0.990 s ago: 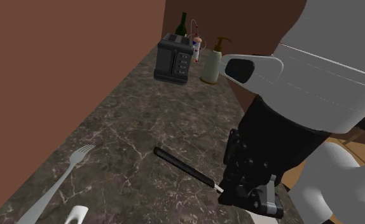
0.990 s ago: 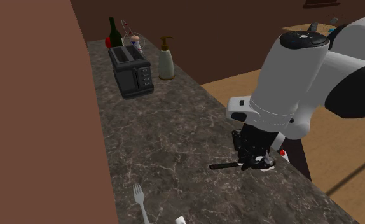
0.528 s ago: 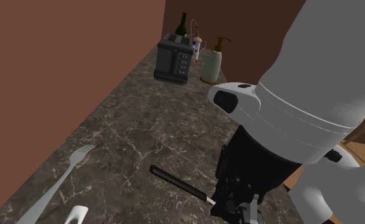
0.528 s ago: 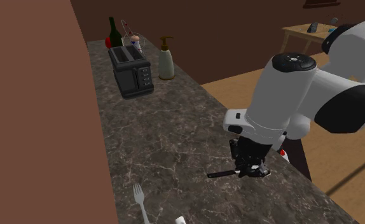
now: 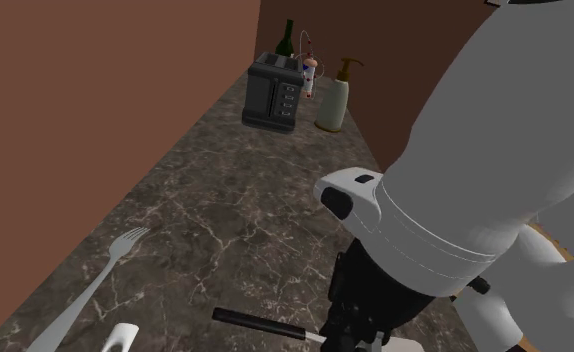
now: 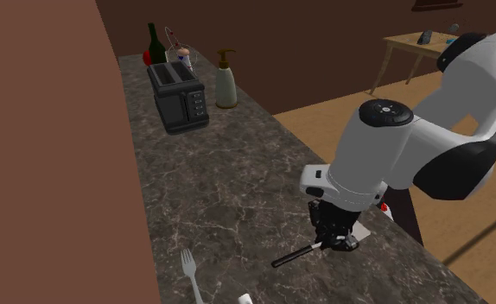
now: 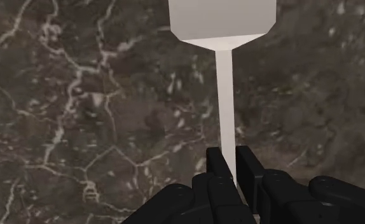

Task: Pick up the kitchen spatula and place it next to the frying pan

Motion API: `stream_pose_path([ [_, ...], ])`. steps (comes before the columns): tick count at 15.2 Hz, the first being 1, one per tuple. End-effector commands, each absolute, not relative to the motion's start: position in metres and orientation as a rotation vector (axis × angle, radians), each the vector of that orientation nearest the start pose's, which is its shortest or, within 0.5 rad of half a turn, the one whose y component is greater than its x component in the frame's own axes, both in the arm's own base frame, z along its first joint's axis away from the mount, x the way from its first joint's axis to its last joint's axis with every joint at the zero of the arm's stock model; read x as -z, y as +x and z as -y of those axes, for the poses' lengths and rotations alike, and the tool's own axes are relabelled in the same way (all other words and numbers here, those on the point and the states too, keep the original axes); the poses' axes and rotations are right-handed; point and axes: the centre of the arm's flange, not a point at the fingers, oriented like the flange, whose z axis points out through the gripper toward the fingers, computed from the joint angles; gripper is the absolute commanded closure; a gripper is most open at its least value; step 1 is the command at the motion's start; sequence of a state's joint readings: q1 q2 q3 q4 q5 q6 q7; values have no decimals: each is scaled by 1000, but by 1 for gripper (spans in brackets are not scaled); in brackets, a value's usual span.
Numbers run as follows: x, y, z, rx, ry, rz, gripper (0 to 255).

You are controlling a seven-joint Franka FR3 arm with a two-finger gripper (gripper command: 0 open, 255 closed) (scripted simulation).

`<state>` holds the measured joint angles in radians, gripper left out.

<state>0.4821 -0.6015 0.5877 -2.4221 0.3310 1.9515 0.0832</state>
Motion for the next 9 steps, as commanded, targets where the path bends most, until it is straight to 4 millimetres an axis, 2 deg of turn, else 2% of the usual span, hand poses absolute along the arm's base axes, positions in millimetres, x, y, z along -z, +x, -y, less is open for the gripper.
stream_pose_path([
  [1,-475,159,-374,95,-2871,1206,255],
  [9,-475,159,-374,95,-2871,1206,255],
])
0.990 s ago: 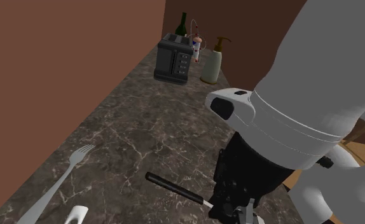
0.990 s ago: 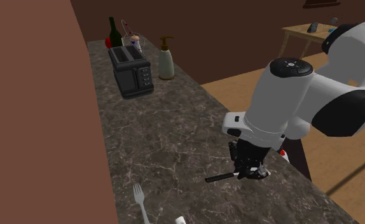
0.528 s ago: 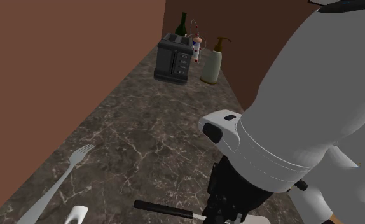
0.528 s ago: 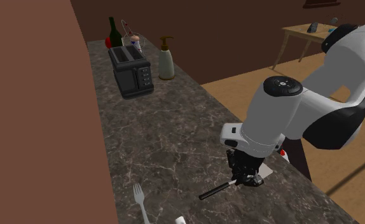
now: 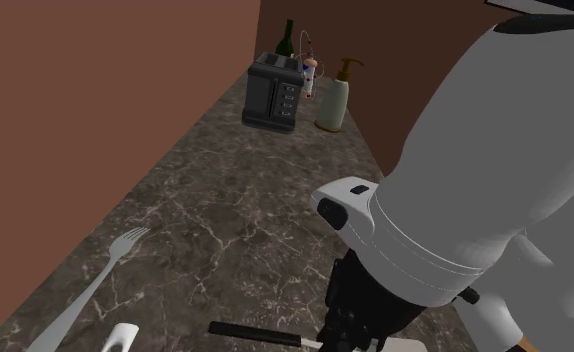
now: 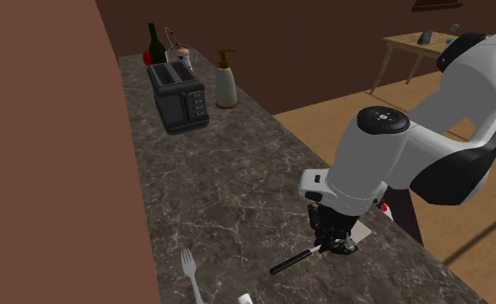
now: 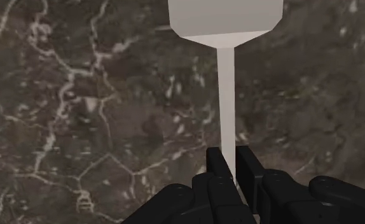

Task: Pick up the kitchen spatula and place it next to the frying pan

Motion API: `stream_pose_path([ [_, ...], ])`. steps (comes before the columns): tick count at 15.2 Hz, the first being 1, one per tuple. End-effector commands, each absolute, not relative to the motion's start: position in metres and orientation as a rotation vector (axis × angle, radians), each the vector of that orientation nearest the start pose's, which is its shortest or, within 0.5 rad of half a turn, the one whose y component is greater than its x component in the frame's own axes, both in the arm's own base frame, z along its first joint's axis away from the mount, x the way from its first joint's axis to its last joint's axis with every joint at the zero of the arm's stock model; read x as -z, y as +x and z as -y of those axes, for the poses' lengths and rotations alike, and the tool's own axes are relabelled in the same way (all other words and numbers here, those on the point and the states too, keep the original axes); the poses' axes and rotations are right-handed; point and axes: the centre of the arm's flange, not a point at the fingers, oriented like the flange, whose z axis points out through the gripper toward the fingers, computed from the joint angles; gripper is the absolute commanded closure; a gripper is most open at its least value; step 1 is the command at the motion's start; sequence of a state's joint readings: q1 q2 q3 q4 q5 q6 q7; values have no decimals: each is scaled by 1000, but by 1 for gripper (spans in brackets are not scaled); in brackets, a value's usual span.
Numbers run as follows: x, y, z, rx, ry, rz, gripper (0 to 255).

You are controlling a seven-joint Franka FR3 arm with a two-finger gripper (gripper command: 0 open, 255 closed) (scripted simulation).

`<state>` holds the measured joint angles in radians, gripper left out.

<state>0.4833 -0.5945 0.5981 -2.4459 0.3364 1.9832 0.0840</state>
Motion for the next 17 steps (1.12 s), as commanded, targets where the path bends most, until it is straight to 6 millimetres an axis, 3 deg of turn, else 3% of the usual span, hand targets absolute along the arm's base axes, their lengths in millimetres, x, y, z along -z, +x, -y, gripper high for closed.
stream_pose_path([
  [1,-475,159,-374,95,-2871,1206,0],
  [6,-475,159,-374,95,-2871,1206,0],
  [10,-525,157,-371,95,-2871,1206,0],
  [17,-525,157,-371,95,-2871,1206,0],
])
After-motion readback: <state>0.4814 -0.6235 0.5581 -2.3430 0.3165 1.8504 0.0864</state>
